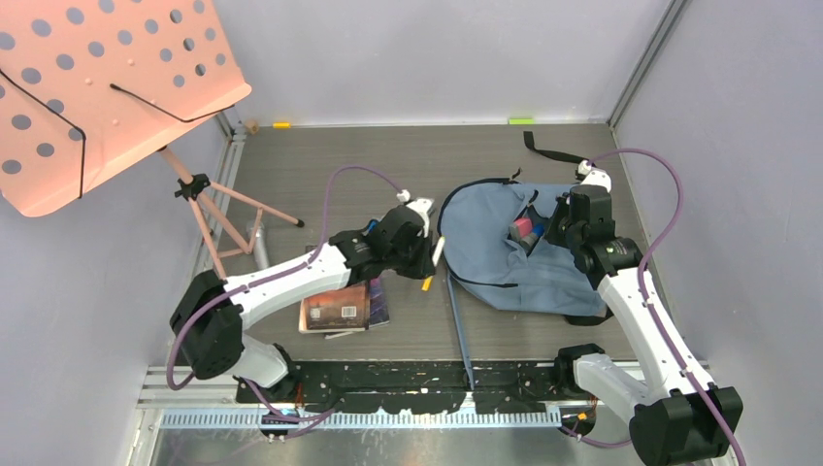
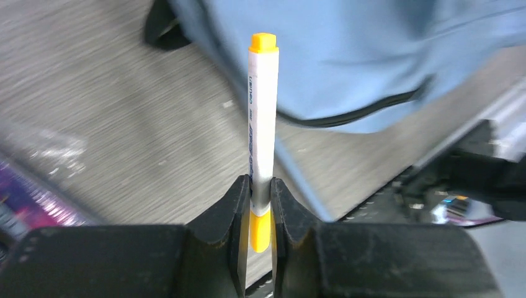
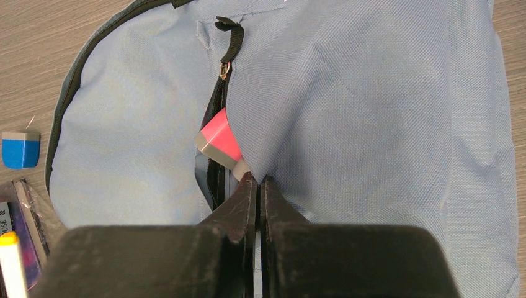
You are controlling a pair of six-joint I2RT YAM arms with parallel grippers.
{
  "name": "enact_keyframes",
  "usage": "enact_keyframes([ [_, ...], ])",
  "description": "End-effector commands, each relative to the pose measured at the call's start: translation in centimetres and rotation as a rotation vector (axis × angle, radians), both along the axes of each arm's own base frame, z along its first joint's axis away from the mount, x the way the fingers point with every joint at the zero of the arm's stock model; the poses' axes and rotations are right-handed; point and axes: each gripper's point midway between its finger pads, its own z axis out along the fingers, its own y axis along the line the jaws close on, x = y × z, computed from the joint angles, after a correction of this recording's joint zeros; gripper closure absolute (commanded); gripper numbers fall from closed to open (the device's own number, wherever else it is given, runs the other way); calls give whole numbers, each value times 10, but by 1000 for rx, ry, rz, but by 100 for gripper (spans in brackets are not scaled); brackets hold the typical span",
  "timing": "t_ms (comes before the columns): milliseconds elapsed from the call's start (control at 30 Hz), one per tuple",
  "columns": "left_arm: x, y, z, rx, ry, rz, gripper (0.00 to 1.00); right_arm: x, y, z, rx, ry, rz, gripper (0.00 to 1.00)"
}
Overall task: Pack the student bag
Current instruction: Pick up the stationery from the center of the board, then place the stationery in the student bag.
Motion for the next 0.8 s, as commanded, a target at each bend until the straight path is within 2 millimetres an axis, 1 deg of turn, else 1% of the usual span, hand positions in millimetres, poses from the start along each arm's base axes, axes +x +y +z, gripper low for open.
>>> enact_keyframes([
  [0, -3, -62, 60, -242, -22, -90, 100, 11, -1, 27, 16, -109, -16, 99],
  [100, -3, -95, 74, -311, -6, -148, 100, 10, 0, 28, 17, -111, -15, 100],
  [167, 1, -113, 78, -321, 0, -186, 100, 10, 0, 28, 17, -110, -15, 100],
  [267, 6, -135, 70, -305, 46, -226, 100, 10, 0, 28, 19, -111, -11, 99],
  [333, 12, -147, 72, -306, 48, -245, 100, 9, 0, 28, 20, -114, -11, 100],
  [433, 19, -157, 66, -288, 53, -251, 100, 9, 0, 29, 20, -115, -11, 100],
  [600, 20, -174, 58, -295, 98, -285, 100, 9, 1, 29, 21, -116, -8, 99],
  [767, 23, -186, 45, -289, 134, -299, 100, 9, 2, 28, 24, -113, -2, 99],
])
